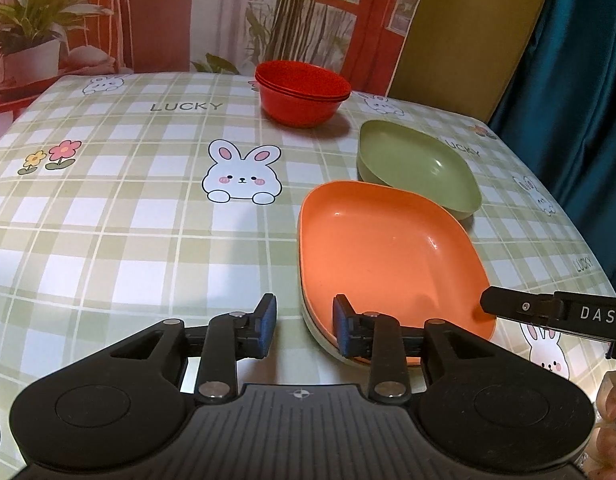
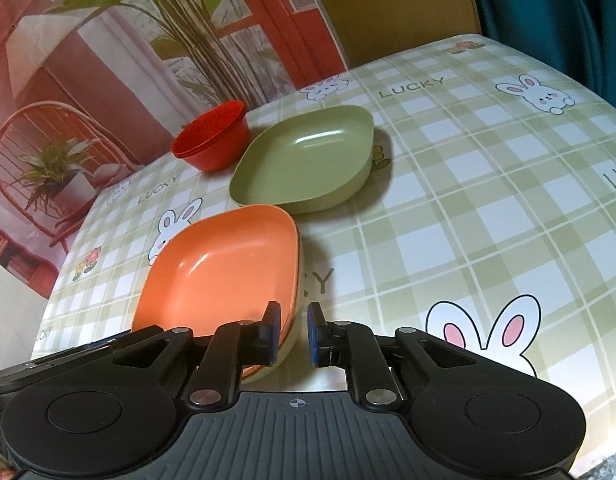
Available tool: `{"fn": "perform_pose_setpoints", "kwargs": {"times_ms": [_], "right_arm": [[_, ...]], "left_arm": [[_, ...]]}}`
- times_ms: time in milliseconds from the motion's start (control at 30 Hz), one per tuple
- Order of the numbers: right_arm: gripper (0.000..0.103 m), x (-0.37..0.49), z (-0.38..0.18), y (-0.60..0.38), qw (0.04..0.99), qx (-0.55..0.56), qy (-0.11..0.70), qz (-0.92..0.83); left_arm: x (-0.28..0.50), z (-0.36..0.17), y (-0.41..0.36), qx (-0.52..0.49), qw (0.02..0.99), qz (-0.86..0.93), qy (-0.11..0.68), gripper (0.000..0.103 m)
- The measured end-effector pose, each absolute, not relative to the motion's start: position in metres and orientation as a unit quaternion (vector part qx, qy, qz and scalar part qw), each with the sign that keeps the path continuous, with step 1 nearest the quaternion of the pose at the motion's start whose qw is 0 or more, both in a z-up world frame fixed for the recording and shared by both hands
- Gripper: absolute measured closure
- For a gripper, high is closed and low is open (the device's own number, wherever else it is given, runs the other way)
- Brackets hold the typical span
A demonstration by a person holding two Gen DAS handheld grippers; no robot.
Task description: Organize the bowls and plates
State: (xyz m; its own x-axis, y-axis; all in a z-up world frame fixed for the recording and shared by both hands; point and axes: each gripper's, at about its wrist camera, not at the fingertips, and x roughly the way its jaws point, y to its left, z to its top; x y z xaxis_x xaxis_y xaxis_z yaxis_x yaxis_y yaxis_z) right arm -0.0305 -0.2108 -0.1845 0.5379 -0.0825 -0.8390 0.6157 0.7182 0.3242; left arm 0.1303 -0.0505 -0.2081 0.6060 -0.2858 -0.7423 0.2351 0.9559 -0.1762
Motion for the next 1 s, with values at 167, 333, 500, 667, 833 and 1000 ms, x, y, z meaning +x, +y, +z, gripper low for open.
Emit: {"fn": "perform_pose_setpoints", "kwargs": {"times_ms": [167, 333, 500, 667, 833, 1000], "right_arm": [[0.090, -0.031, -0.185, -0.211, 0.820, 0.310, 0.431, -0.213], [0.089, -0.032, -0.175, -0.213, 0.827, 0.318, 0.413, -0.209], [0.089, -0.030, -0.146, -0.220, 0.858, 0.278, 0.375, -0.212], [0.087, -0.023, -0.117, -0.231, 0.889, 0.225, 0.338, -0.209], [0.087, -0.017, -0.093, -0.248, 0.906, 0.197, 0.305, -0.218], [0.085, -0.010, -0.079, -0.261, 0.920, 0.155, 0.274, -0.235]], "left_arm": [[0.131, -0.206, -0.049, -0.029, 0.897, -0.140, 0.418, 0.068], [0.132, -0.190, -0.040, -0.047, 0.906, -0.140, 0.397, 0.068], [0.132, -0.160, -0.038, -0.049, 0.919, -0.167, 0.354, 0.068], [0.136, -0.125, -0.041, -0.040, 0.931, -0.187, 0.311, 0.067], [0.146, -0.103, -0.043, -0.057, 0.936, -0.194, 0.289, 0.067], [0.159, -0.090, -0.047, -0.040, 0.944, -0.181, 0.273, 0.067]]}}
